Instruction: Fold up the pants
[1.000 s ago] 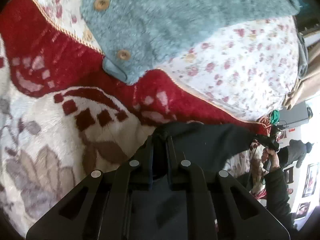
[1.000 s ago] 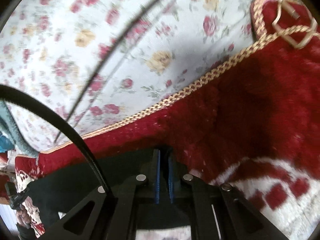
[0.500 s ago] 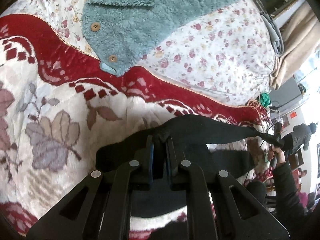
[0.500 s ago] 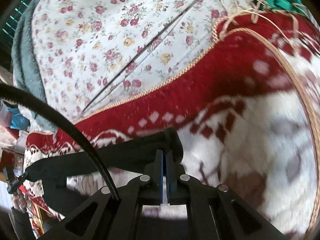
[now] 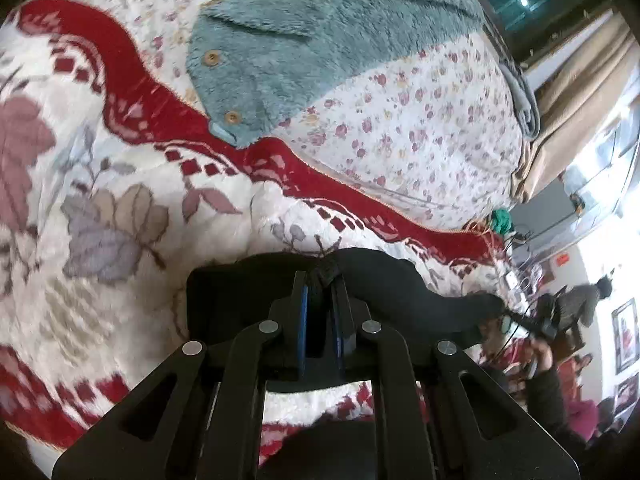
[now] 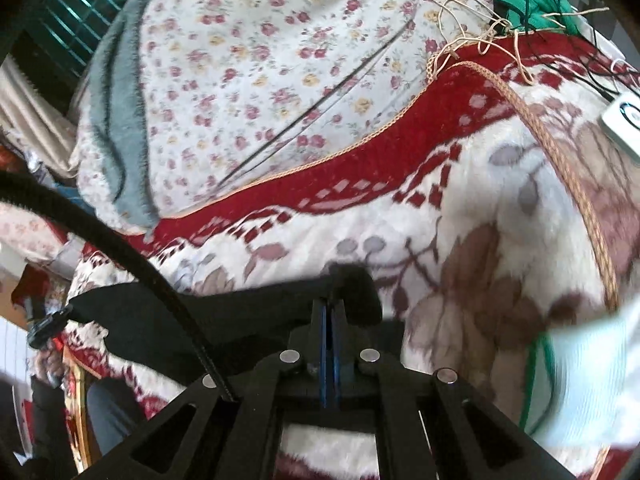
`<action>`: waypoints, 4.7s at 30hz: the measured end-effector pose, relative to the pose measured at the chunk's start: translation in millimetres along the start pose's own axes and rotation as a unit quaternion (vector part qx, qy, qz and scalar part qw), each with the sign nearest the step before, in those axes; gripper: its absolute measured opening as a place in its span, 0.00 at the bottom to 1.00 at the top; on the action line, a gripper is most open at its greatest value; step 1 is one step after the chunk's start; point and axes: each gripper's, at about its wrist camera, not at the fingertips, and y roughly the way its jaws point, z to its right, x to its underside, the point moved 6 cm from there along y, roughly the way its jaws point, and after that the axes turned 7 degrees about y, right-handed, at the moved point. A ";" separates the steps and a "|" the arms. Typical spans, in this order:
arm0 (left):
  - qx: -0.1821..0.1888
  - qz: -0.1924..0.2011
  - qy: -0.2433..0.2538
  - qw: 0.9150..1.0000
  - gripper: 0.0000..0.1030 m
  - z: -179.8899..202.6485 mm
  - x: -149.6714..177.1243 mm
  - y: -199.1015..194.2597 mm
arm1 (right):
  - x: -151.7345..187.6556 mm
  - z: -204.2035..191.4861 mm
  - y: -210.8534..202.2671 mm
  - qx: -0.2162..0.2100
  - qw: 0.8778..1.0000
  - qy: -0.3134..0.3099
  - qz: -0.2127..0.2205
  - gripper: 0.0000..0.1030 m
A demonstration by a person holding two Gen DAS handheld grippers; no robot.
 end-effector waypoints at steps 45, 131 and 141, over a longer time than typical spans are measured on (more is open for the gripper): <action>0.082 0.027 -0.090 0.992 0.06 -37.1 59.0 23.2 | 66.8 49.1 29.4 0.056 0.998 -0.022 -0.012 0.06; 0.068 -0.165 -0.073 0.981 0.34 121.3 15.2 271.5 | 16.2 30.7 125.0 -0.080 0.962 0.253 -0.071 0.20; 0.067 -0.067 -0.027 0.995 0.34 123.7 -10.1 208.8 | 6.2 -47.4 88.1 -0.056 0.995 0.086 0.010 0.23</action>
